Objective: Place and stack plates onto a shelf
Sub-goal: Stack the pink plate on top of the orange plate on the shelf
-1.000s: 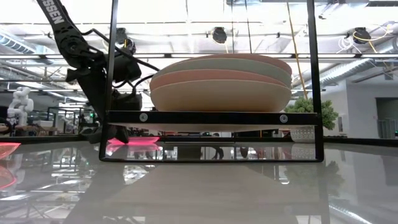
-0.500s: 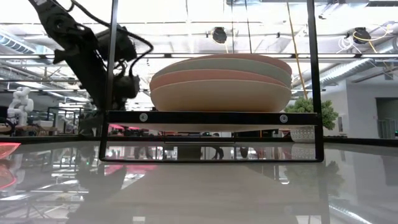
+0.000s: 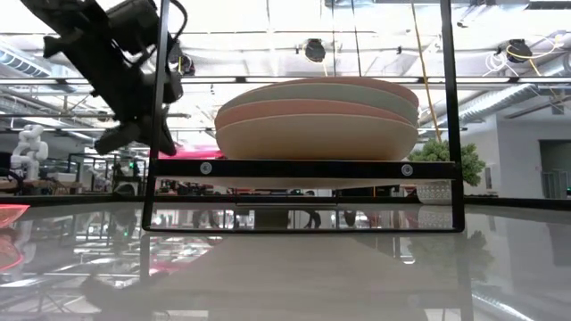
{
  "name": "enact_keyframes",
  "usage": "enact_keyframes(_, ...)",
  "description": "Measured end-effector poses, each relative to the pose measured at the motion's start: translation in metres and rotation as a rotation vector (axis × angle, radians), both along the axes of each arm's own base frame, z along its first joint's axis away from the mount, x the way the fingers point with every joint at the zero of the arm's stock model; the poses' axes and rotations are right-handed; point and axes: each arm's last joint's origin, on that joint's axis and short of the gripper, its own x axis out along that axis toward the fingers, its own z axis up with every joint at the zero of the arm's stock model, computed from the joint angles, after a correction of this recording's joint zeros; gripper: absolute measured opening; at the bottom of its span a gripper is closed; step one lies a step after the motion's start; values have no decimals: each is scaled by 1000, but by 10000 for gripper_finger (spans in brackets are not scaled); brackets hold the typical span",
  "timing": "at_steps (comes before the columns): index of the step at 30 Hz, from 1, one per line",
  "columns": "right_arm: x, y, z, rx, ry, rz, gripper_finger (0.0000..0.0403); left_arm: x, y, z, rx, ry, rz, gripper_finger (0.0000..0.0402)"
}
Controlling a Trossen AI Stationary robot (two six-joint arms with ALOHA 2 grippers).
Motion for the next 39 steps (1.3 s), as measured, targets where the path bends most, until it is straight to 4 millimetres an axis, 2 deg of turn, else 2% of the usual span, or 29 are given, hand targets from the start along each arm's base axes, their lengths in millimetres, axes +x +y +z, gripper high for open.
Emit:
enact_keyframes(12,2,-1,2,0,-27,-34,75,-8,-33,16,73,6,-258,8)
enact_keyframes(18,21,-1,-7,-24,-68,-87,75,-5,-46,19,118,-3,-375,8)
enact_keyframes(22,39,-5,-16,-58,-99,-95,75,-1,-51,23,160,-34,-438,8)
enact_keyframes(26,49,-11,-24,-143,-95,-117,75,0,-54,26,204,-26,-499,8)
enact_keyframes(32,56,-20,-27,-189,-107,-128,75,3,-55,28,272,0,-596,8)
enact_keyframes(39,60,-41,-30,-245,-80,-136,75,8,-58,34,370,-2,-761,8)
